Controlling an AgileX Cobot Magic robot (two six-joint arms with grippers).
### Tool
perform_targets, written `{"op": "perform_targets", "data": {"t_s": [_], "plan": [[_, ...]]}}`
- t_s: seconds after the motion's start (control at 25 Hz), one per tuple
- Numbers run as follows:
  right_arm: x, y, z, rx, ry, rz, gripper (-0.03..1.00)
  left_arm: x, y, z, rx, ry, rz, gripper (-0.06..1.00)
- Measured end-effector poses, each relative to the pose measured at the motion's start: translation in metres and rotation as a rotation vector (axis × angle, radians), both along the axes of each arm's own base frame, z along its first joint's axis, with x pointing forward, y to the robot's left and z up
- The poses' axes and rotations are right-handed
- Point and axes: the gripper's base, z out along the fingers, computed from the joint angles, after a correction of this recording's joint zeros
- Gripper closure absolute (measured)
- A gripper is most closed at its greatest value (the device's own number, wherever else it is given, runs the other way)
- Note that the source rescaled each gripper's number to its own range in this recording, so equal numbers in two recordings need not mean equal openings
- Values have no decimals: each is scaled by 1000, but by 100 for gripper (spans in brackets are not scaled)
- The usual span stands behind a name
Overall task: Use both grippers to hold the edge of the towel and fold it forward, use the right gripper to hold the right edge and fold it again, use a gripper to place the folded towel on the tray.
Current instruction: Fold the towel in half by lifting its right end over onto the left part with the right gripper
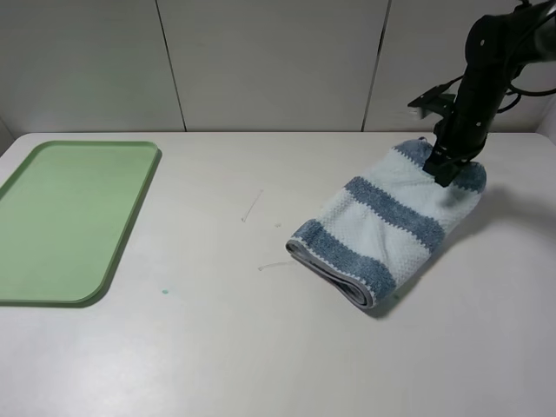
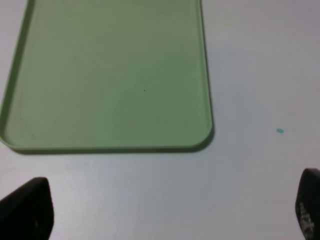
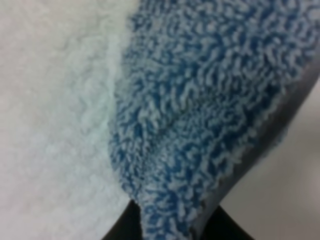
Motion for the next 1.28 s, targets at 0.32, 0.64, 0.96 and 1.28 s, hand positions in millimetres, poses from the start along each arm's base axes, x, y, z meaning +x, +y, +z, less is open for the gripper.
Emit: {"op": "perform_targets", "data": {"t_s": [0.32,0.64,0.96,1.28], "plan": [[-1,-1,41,-7,-39,-23,88,0,0,0,0,0,0,-2],[-13,0,72,-6,-48,-62,88,0,0,0,-1,0,0,-2],[-25,26,92,2,-67,-55,88,0,0,0,-1,0,0,-2],[-33,65,94,9,-74,11,88,0,0,0,-1,0,0,-2]]}}
